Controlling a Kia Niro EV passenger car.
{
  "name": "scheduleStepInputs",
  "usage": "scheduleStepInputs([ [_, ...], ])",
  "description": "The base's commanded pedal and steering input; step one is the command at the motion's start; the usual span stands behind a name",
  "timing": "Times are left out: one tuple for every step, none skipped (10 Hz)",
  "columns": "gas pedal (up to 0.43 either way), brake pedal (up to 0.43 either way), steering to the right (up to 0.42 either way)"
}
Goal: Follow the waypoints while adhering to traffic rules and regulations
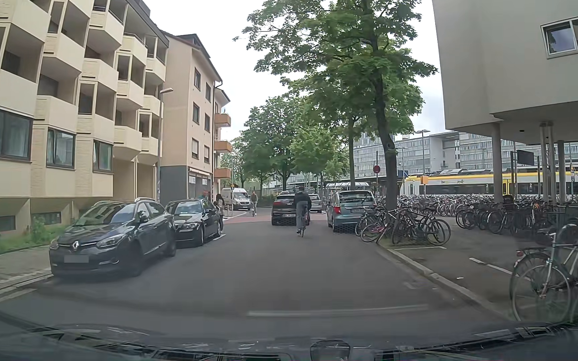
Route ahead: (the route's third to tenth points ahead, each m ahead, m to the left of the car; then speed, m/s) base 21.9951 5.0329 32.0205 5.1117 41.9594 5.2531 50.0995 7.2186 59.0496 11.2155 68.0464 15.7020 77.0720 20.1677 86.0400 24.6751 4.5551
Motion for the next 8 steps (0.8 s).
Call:
scheduleStepInputs([
  [0.0, 0.0, 0.031],
  [0.0, 0.0, 0.035],
  [0.0, 0.0, 0.04],
  [0.0, 0.0, 0.046],
  [0.0, 0.0, 0.049],
  [0.0, 0.018, 0.052],
  [0.0, 0.079, 0.052],
  [0.0, 0.116, 0.052],
])
